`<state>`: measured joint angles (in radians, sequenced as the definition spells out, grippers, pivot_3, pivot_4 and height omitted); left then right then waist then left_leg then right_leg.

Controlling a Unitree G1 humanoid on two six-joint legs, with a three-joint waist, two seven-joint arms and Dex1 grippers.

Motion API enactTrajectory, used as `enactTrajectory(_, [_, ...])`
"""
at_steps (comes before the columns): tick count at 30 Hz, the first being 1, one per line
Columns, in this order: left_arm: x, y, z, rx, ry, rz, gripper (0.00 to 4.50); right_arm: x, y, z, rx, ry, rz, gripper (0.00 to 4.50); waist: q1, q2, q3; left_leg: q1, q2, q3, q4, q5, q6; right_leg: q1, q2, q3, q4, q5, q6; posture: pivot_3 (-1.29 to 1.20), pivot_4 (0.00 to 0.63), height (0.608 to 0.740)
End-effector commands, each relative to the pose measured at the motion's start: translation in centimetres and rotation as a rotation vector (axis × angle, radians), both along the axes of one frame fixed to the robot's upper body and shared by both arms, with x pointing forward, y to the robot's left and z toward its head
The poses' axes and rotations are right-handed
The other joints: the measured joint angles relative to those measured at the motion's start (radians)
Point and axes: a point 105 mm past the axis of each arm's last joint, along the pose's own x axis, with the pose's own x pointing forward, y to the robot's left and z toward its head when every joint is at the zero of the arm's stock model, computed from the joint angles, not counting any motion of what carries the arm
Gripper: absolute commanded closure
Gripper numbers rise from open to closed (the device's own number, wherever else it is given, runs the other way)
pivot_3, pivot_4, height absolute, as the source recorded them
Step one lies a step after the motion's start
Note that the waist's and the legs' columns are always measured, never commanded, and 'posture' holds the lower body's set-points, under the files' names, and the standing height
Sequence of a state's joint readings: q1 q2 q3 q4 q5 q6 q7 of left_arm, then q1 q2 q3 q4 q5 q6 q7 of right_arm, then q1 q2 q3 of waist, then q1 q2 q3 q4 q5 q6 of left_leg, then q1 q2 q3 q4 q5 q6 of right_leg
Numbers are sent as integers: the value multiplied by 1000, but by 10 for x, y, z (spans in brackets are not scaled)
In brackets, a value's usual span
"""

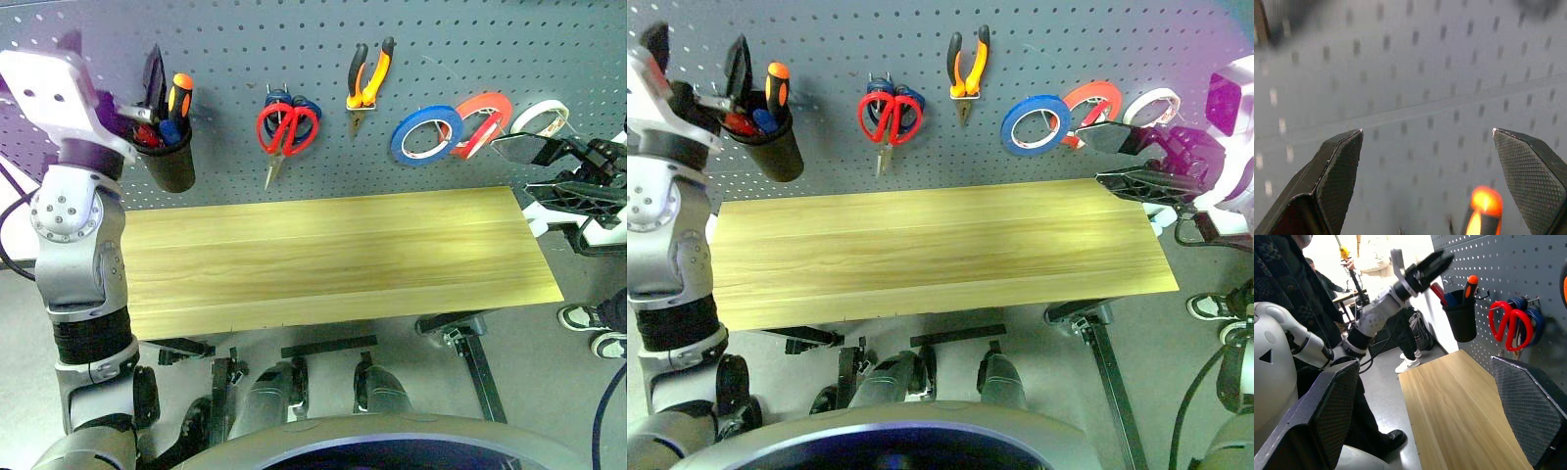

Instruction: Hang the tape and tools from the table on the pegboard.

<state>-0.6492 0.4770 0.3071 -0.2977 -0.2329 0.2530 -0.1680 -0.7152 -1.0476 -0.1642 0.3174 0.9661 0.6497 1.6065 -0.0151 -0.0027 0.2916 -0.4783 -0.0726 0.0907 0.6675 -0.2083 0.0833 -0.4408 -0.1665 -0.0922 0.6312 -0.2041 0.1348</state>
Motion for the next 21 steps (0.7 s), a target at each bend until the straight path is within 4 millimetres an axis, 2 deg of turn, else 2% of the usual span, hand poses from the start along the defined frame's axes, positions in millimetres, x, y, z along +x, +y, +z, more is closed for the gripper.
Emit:
enactTrajectory(1, [-17, -16, 26, 48, -102, -36, 50, -8, -3, 13, -5, -51, 4, 0, 0, 0, 0, 0, 0, 0, 0, 0, 0, 0, 0, 0, 0, 0, 0, -103, 209, 723])
enactTrajectory(6, [-20, -26, 32, 61, -110, -100, 50, -9, -4, 13, -5, -48, 2, 0, -2, 0, 0, 0, 0, 0, 0, 0, 0, 0, 0, 0, 0, 0, 0, -103, 212, 723])
enactTrajectory(9, [-18, -40, 24, 36, -56, -233, 50, -9, -4, 14, -4, -47, 0, 0, -2, 0, 0, 0, 0, 0, 0, 0, 0, 0, 0, 0, 0, 0, 0, -105, 215, 723])
enactTrajectory(11, [-17, -59, 12, 90, -1, -319, 50, -9, -4, 14, -7, -46, 2, 0, 0, 0, 0, 0, 0, 0, 0, 0, 0, 0, 0, 0, 0, 0, 0, -105, 215, 723])
enactTrajectory(13, [-16, -75, 0, 63, 79, -466, 50, -10, -4, 13, -9, -46, 4, 0, 2, 0, 0, 0, 0, 0, 0, 0, 0, 0, 0, 0, 0, 0, 0, -106, 217, 723])
enactTrajectory(16, [-20, -94, -17, 150, 166, -573, 50, -9, -3, 13, -10, -46, 6, 0, -2, 0, 0, 0, 0, 0, 0, 0, 0, 0, 0, 0, 0, 0, 0, -107, 218, 723])
enactTrajectory(19, [-24, -103, -32, 124, 261, -699, 50, -9, -3, 12, -18, -44, 2, 0, -5, 0, 0, 0, 0, 0, 0, 0, 0, 0, 0, 0, 0, 0, 0, -107, 219, 723])
enactTrajectory(21, [-25, -107, -47, 175, 310, -708, 50, -8, -2, 10, -21, -42, 3, 0, -5, 0, 0, 0, 0, 0, 0, 0, 0, 0, 0, 0, 0, 0, 0, -108, 219, 723])
